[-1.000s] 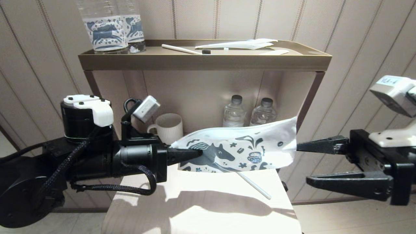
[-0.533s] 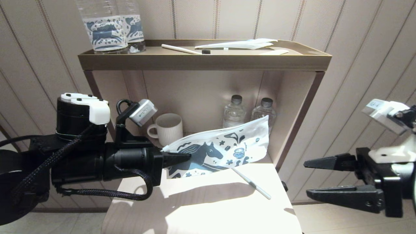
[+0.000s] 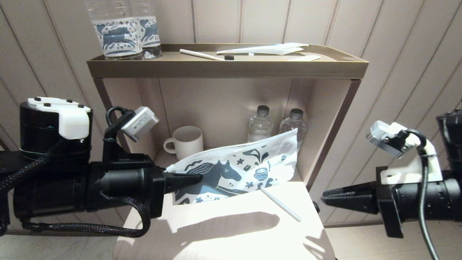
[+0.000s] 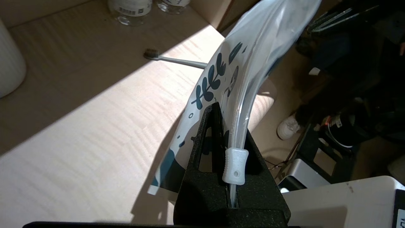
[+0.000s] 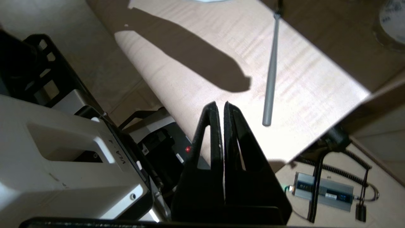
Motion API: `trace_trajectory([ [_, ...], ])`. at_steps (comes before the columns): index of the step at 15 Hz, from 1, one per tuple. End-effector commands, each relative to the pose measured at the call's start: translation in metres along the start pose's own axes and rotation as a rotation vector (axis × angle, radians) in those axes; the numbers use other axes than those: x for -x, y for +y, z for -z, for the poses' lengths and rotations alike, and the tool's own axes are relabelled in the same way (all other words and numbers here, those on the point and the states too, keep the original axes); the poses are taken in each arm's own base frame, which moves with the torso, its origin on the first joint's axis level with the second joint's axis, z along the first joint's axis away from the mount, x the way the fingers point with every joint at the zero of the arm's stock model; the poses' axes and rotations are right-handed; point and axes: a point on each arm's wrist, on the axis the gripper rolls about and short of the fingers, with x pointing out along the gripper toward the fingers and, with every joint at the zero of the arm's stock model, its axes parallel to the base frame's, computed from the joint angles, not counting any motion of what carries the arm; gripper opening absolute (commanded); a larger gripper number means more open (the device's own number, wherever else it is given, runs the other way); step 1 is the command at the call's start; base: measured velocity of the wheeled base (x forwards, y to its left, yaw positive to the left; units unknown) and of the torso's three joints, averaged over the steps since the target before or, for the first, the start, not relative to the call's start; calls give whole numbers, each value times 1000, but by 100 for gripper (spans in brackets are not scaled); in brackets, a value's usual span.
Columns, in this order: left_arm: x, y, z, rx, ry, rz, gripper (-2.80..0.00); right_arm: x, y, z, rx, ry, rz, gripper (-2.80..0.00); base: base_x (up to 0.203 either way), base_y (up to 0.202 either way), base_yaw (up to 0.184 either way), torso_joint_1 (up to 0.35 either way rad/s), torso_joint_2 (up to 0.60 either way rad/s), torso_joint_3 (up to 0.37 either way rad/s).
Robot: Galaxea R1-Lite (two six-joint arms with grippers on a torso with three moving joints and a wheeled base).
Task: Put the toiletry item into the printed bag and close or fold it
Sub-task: Pick up a toothbrush
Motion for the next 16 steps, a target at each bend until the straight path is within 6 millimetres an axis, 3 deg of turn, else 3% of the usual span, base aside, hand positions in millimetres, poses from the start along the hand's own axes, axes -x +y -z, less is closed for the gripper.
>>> trace_trajectory([
  [1, 11, -5, -4, -11, -30, -29, -280, -8, -2, 0, -2, 23, 3, -280, 0, 0, 0, 0, 0, 0],
  [4, 13, -4, 2, 5, -15, -128, -280, -25, -7, -1, -7, 69, 38, -280, 0, 0, 0, 0, 0, 0],
  [5, 15, -4, 5, 11, -14, -145, -280, -36, -10, -1, -7, 101, 63, 0, 0, 0, 0, 0, 0, 0],
  [12, 20, -11, 21, 26, 15, -127, -280, -103, -29, -13, 7, 179, 99, 0, 0, 0, 0, 0, 0, 0],
  [16, 24, -13, 20, 28, 0, -123, -280, -138, -42, 0, 30, 272, 146, 0, 0, 0, 0, 0, 0, 0],
])
